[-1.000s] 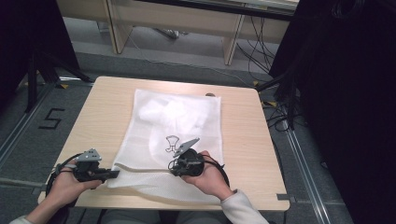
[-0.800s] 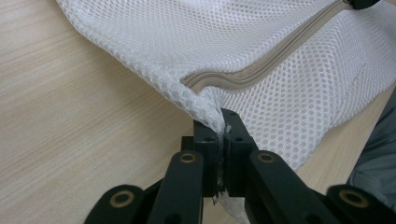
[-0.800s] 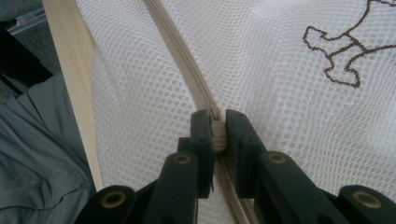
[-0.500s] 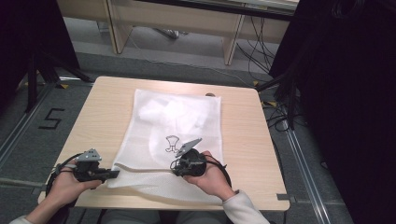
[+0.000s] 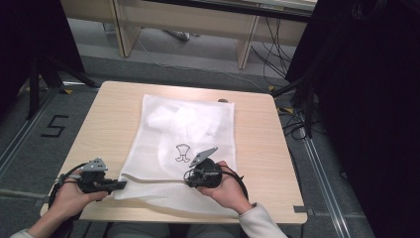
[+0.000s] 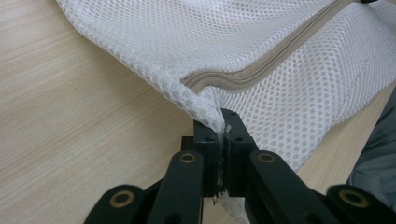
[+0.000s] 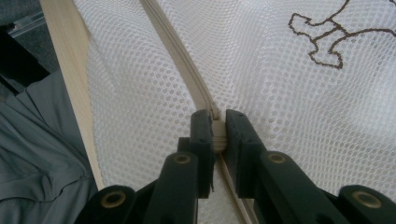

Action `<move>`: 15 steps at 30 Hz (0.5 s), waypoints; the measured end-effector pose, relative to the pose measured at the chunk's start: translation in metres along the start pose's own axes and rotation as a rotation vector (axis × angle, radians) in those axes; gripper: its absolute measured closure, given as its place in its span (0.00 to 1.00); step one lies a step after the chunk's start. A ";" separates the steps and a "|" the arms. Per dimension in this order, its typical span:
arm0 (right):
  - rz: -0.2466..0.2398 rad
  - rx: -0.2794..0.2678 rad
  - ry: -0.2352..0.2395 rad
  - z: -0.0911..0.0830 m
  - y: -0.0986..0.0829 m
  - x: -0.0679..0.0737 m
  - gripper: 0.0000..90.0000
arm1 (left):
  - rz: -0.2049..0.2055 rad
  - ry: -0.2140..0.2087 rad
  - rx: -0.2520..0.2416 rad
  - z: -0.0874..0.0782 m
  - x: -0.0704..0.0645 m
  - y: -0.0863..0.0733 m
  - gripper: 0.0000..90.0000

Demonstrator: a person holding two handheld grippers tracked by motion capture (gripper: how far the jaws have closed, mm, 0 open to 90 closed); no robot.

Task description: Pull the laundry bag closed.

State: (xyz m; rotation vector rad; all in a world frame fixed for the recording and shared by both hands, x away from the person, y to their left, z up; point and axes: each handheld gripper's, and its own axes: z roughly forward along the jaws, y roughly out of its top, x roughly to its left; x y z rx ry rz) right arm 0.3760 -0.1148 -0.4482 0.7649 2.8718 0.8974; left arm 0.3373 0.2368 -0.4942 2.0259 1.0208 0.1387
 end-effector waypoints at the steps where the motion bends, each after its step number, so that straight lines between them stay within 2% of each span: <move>1: -0.003 0.001 -0.001 0.000 0.000 0.000 0.91 | 0.000 -0.005 0.003 0.000 0.000 0.000 0.95; 3: -0.037 -0.016 0.002 0.000 0.000 -0.003 0.91 | 0.002 0.001 0.000 0.000 0.000 0.000 0.95; 6: -0.007 -0.006 -0.004 -0.002 -0.001 -0.002 0.91 | 0.002 -0.006 0.014 -0.001 0.001 0.001 0.95; 10: 0.003 0.001 -0.001 -0.004 -0.004 -0.002 0.91 | -0.002 0.000 -0.001 0.000 0.000 0.000 0.95; 12: -0.021 -0.012 -0.005 -0.003 -0.004 -0.004 0.91 | -0.002 0.001 -0.003 0.000 0.000 0.000 0.95; 15: -0.024 -0.017 -0.009 -0.004 -0.005 -0.005 0.91 | -0.003 0.002 -0.002 0.000 0.000 0.000 0.95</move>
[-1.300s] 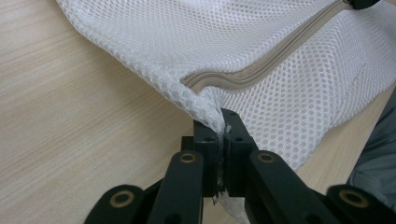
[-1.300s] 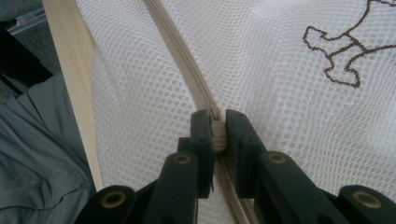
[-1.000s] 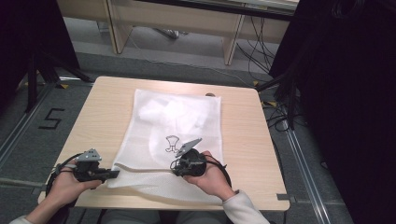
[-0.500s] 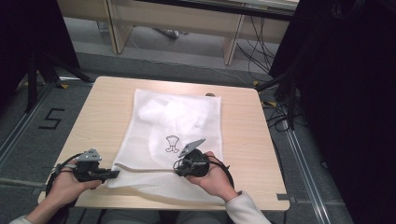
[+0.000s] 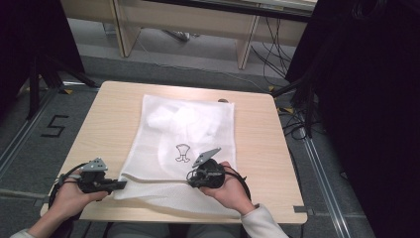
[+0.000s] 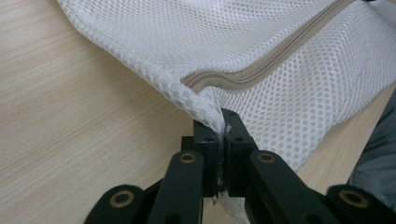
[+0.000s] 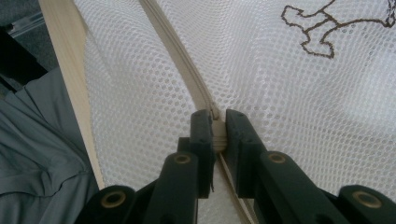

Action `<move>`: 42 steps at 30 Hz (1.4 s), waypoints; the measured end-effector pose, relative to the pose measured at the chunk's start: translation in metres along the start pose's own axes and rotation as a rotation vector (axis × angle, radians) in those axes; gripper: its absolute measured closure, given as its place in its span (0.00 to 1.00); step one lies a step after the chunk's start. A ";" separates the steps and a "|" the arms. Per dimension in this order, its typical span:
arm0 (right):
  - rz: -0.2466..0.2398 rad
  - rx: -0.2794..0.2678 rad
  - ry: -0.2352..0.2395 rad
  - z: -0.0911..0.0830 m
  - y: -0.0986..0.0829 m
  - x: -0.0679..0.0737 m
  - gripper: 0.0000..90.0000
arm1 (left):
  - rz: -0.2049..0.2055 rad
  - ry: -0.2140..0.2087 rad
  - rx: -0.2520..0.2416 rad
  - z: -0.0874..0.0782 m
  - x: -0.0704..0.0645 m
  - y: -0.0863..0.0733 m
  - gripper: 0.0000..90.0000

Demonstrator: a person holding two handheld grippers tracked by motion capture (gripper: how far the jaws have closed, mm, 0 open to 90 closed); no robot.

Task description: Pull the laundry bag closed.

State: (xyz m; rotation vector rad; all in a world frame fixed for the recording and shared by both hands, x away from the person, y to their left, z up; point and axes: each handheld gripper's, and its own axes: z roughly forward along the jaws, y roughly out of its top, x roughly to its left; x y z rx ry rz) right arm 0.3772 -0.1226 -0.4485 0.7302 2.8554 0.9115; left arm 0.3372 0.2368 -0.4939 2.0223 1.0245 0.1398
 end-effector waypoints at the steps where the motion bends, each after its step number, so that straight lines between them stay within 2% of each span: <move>1: 0.006 0.002 0.006 0.000 0.000 0.000 0.91 | -0.002 -0.001 -0.001 0.000 0.000 0.000 0.95; 3: 0.019 0.007 -0.001 -0.001 -0.001 0.001 0.91 | 0.000 0.001 0.000 0.000 0.000 0.000 0.95; 4: 0.017 0.010 -0.004 -0.001 -0.001 0.001 0.91 | 0.001 -0.005 0.019 -0.001 0.001 0.000 0.95; 6: 0.032 0.017 0.004 -0.002 -0.002 0.001 0.91 | 0.000 0.001 -0.001 0.000 0.000 0.000 0.95; 7: 0.017 0.009 0.000 -0.001 -0.002 0.000 0.91 | 0.003 0.002 0.003 0.000 0.000 0.000 0.95; 14: 0.020 0.005 -0.008 -0.005 -0.005 -0.002 0.91 | 0.000 0.002 0.001 0.000 0.000 0.000 0.95; 16: 0.039 0.015 0.002 -0.006 -0.005 -0.001 0.91 | -0.001 0.001 0.000 0.000 0.000 0.000 0.95; 17: 0.024 0.006 -0.006 -0.006 -0.006 -0.002 0.91 | -0.001 0.001 0.000 0.000 0.000 0.000 0.95; 21: 0.027 0.005 -0.007 -0.006 -0.006 -0.002 0.91 | 0.005 0.000 0.019 -0.001 0.001 0.000 0.95; 24: 0.027 0.007 -0.007 -0.007 -0.007 -0.003 0.91 | -0.002 0.002 -0.004 0.000 0.000 0.000 0.95; 26: 0.008 -0.003 -0.004 -0.006 -0.007 -0.004 0.91 | 0.009 -0.002 0.022 -0.001 0.001 0.000 0.95; 27: 0.009 0.002 -0.008 -0.007 -0.008 -0.004 0.91 | 0.006 0.002 0.017 -0.001 0.001 0.000 0.95; 29: 0.040 0.013 -0.001 -0.009 -0.009 -0.003 0.91 | 0.005 0.004 0.007 0.000 0.001 0.000 0.95; 32: 0.035 0.004 -0.017 -0.010 -0.011 -0.005 0.91 | 0.005 0.007 0.006 0.000 0.001 0.000 0.95; 34: 0.041 0.013 -0.018 -0.012 -0.012 -0.005 0.91 | 0.005 0.007 0.008 -0.001 0.001 0.000 0.95; 35: 0.022 0.002 -0.011 -0.011 -0.013 -0.007 0.91 | 0.006 0.008 0.010 -0.001 0.001 0.000 0.95; 37: 0.037 0.007 -0.019 -0.012 -0.014 -0.006 0.91 | 0.004 0.008 0.008 -0.001 0.001 0.000 0.95; 42: 0.027 0.003 -0.007 -0.012 -0.014 -0.008 0.91 | 0.006 0.008 0.009 0.000 0.001 0.000 0.95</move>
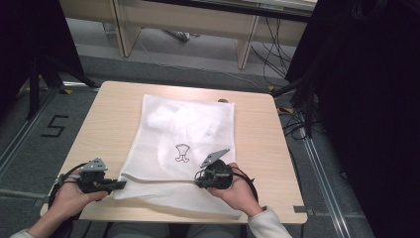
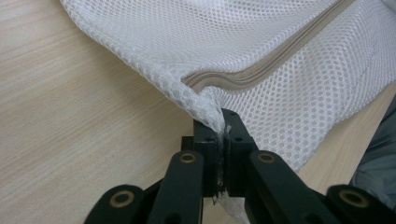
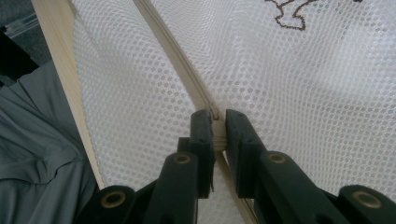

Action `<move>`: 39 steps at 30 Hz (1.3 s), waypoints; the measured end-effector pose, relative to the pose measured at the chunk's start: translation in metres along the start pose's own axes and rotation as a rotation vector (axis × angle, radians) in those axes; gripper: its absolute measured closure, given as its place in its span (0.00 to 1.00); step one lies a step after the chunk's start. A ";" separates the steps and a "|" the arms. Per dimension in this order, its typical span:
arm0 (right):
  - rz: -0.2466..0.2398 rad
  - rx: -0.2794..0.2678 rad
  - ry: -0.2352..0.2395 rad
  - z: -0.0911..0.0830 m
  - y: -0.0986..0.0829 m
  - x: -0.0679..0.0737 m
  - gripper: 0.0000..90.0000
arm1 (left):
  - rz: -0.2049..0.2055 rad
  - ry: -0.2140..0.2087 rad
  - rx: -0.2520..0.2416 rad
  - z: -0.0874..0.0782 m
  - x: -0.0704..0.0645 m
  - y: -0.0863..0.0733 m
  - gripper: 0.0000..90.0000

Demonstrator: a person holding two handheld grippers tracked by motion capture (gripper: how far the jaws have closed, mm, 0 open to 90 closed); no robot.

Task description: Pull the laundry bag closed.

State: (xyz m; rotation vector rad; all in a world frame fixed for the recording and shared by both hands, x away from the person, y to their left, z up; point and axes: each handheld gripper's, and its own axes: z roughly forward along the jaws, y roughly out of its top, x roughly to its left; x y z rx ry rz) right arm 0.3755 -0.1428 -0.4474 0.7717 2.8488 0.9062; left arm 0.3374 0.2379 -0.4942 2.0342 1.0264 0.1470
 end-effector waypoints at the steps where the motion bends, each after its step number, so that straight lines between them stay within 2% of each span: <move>1: -0.001 -0.001 -0.001 0.000 0.000 0.000 0.91 | -0.001 0.000 0.000 0.000 0.000 0.000 0.95; 3: 0.016 0.004 -0.008 -0.001 0.000 0.001 0.91 | -0.002 -0.001 -0.002 0.000 0.000 0.000 0.95; 4: -0.001 0.000 -0.003 0.000 0.000 0.000 0.91 | -0.001 -0.001 -0.002 0.000 0.000 0.000 0.95; 8: 0.007 -0.003 -0.006 -0.001 0.000 0.001 0.91 | -0.001 0.001 -0.003 0.000 0.000 0.000 0.95; 9: 0.016 0.009 -0.008 -0.001 -0.001 0.001 0.91 | 0.014 0.001 0.010 -0.001 0.001 0.000 0.95; 10: 0.012 0.004 -0.001 -0.001 -0.001 0.000 0.91 | 0.005 -0.007 0.021 -0.002 0.001 0.001 0.95; 11: 0.018 0.007 0.002 -0.002 -0.001 0.000 0.91 | 0.004 -0.001 0.009 -0.001 0.000 0.001 0.95; 12: 0.008 0.004 0.004 -0.002 -0.001 0.000 0.91 | 0.000 0.000 -0.007 0.000 0.000 0.000 0.95; 14: 0.008 0.001 -0.002 -0.002 -0.001 0.000 0.91 | 0.002 -0.008 0.014 -0.001 0.001 0.001 0.95; 16: 0.001 -0.002 -0.003 -0.002 -0.001 0.000 0.91 | 0.003 0.001 0.005 -0.001 0.000 0.000 0.95; 17: 0.011 0.006 -0.010 -0.003 -0.002 0.001 0.91 | 0.013 -0.004 0.027 -0.002 0.002 0.001 0.95; 18: 0.019 0.006 -0.011 -0.004 -0.002 0.000 0.91 | 0.010 0.003 0.009 -0.001 0.001 0.000 0.95; 19: 0.011 -0.004 -0.010 -0.004 -0.003 -0.001 0.91 | 0.013 -0.001 0.025 -0.002 0.002 0.001 0.95; 21: 0.019 -0.002 -0.008 -0.006 -0.004 -0.001 0.91 | 0.014 0.004 0.009 -0.001 0.001 0.000 0.95; 22: 0.036 0.009 -0.012 -0.006 -0.005 0.000 0.91 | 0.015 0.003 0.016 -0.001 0.001 0.000 0.95; 25: 0.027 0.002 -0.016 -0.005 -0.006 -0.001 0.91 | 0.000 0.004 0.001 0.000 0.000 0.000 0.95; 26: 0.026 0.005 -0.020 -0.005 -0.006 -0.001 0.91 | 0.014 0.004 0.014 -0.001 0.001 0.000 0.95; 29: 0.026 0.002 -0.017 -0.006 -0.006 -0.001 0.91 | 0.018 0.003 0.017 -0.001 0.002 0.000 0.95; 31: 0.025 -0.003 -0.020 -0.005 -0.007 -0.001 0.91 | 0.009 0.005 0.009 -0.001 0.001 0.000 0.95; 39: 0.026 0.005 -0.014 -0.007 -0.008 -0.002 0.91 | 0.015 0.006 0.013 -0.001 0.002 0.000 0.95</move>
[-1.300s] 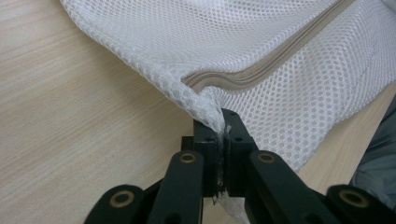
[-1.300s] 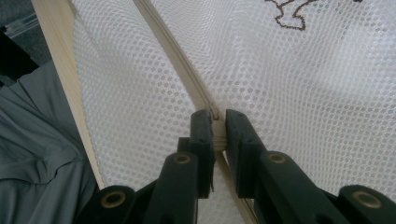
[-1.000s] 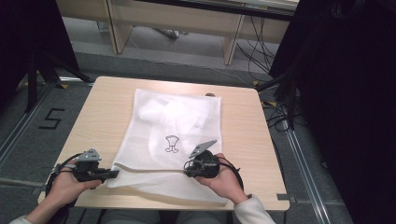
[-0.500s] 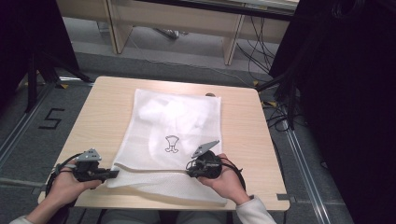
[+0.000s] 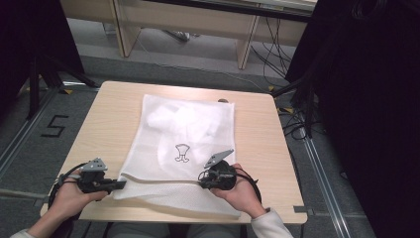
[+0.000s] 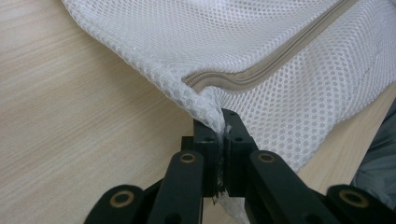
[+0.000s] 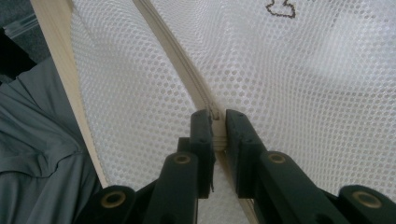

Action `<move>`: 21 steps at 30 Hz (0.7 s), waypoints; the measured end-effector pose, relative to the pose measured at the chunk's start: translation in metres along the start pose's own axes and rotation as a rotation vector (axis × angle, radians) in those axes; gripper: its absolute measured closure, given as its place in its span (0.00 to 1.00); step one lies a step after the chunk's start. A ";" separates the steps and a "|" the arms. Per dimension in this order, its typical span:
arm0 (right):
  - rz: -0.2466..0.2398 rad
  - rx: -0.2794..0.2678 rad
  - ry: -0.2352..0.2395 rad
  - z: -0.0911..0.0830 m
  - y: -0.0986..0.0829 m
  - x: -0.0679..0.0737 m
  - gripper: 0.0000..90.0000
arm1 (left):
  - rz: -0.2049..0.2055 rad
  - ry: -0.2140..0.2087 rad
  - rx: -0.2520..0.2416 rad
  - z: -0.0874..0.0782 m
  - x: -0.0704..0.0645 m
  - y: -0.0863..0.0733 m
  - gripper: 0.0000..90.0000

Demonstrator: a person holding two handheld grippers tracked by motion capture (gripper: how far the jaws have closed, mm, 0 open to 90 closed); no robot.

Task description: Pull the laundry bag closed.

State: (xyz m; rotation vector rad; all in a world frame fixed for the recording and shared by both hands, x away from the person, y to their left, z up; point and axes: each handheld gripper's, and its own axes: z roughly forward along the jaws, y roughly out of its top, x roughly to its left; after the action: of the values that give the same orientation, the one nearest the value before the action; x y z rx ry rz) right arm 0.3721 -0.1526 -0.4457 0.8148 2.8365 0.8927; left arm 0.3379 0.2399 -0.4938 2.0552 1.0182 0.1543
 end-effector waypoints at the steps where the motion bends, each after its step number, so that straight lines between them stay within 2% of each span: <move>1: -0.005 -0.004 -0.001 0.000 -0.001 -0.001 0.91 | -0.004 0.002 -0.003 0.000 0.000 0.000 0.95; 2: 0.008 0.001 -0.005 -0.001 -0.002 0.000 0.91 | -0.002 0.006 0.002 0.000 0.000 0.000 0.95; 7: 0.000 -0.006 0.008 -0.002 -0.003 -0.002 0.91 | -0.002 0.001 -0.001 0.000 0.000 0.000 0.95; 9: 0.000 -0.006 -0.002 -0.003 -0.003 -0.002 0.91 | -0.003 0.002 0.001 0.000 0.000 0.000 0.95; 11: -0.003 -0.007 -0.005 -0.002 -0.004 -0.001 0.91 | -0.029 -0.004 0.003 0.000 -0.001 0.000 0.95; 12: -0.006 -0.008 -0.002 -0.002 -0.004 -0.002 0.91 | -0.028 -0.005 0.003 0.000 -0.001 0.000 0.95; 13: -0.002 -0.005 0.001 -0.003 -0.004 -0.002 0.91 | -0.010 0.000 -0.008 0.000 0.000 0.000 0.95; 14: -0.005 -0.005 0.000 -0.003 -0.004 -0.002 0.91 | -0.005 0.005 0.007 0.000 0.000 0.000 0.95; 15: -0.007 -0.003 -0.005 -0.003 -0.004 -0.002 0.91 | -0.025 -0.001 0.003 0.000 -0.001 0.000 0.95; 17: -0.006 -0.005 0.003 -0.003 -0.004 -0.003 0.91 | -0.016 -0.004 0.005 0.000 0.000 0.000 0.95; 21: 0.005 -0.011 -0.010 -0.005 -0.007 -0.004 0.91 | -0.018 -0.004 0.005 0.000 0.000 0.000 0.95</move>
State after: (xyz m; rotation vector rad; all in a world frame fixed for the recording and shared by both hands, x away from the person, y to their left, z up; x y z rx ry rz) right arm 0.3709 -0.1620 -0.4458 0.8226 2.8202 0.9013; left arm 0.3380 0.2399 -0.4936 2.0502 1.0352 0.1387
